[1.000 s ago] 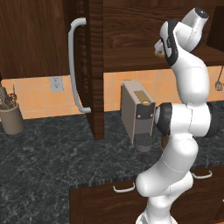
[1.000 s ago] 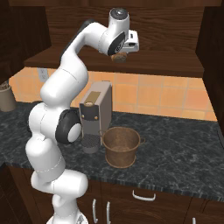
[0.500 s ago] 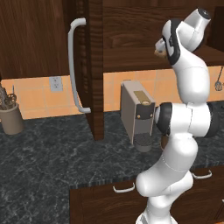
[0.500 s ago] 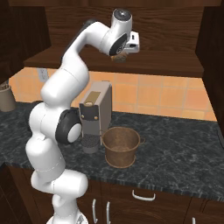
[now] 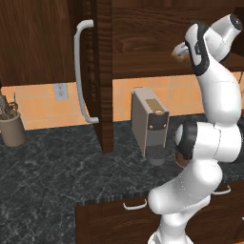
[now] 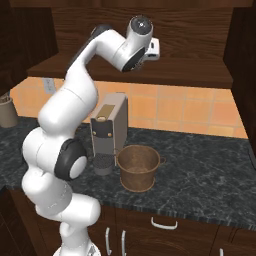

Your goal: Open the cabinet, pick up the bread from the cabinet and place it in the basket. Then move the basket to the dining counter.

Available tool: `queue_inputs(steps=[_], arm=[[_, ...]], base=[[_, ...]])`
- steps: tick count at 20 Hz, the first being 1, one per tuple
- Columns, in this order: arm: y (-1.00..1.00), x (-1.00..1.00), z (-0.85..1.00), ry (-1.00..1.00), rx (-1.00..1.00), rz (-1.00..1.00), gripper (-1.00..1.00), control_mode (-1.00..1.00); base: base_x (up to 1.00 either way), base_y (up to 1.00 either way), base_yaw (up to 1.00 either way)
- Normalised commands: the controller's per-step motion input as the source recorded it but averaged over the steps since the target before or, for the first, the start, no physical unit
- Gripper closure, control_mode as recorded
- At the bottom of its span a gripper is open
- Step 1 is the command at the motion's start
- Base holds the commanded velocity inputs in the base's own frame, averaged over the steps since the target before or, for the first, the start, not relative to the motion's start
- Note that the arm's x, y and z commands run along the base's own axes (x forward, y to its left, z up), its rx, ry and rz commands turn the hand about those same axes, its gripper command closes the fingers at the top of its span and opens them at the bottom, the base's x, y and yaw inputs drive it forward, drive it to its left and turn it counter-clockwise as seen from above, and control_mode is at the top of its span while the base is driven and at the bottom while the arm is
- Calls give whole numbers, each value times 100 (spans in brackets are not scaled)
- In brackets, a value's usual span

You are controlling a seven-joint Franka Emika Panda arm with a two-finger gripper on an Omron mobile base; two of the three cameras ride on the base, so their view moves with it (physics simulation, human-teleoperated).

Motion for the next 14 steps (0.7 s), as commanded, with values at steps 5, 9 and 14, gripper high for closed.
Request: queue_inputs(steps=[5,9,14], arm=[[0,-100,16,-3,3,-17,100,-100],[2,-100,16,9,4,-16,100,-100],[1,-100,-4,17,1,-2,100,-100]], base=[[0,0,0],[0,0,0],[0,0,0]])
